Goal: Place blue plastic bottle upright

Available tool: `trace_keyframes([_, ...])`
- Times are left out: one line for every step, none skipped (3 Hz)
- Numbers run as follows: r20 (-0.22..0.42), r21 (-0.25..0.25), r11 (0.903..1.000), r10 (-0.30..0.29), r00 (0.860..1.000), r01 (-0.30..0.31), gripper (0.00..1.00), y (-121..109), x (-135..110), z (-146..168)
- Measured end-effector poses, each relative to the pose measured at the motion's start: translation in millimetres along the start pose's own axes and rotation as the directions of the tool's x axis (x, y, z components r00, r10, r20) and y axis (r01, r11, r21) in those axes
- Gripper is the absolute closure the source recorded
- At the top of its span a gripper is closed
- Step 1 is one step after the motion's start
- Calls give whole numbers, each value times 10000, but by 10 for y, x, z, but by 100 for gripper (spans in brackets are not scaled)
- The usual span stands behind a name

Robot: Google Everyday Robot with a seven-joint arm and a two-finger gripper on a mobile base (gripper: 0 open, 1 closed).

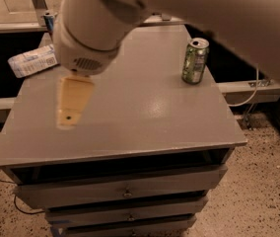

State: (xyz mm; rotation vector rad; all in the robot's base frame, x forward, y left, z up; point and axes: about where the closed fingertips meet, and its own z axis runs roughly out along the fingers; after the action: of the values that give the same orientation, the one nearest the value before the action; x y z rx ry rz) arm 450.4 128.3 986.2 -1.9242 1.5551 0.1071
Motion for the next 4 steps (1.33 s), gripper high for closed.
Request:
trace_keyframes([1550,113,9991,-413,9871,401,0,-451,-417,753])
trace_keyframes([2353,-220,9993,-257,9716,317,0,-835,-482,1536])
trace_keyframes([2348,-198,9993,-276,9716,332,0,-833,-488,1520])
trace_keyframes([2267,293,9985,-516,9726,462,0,-957,-362,1477])
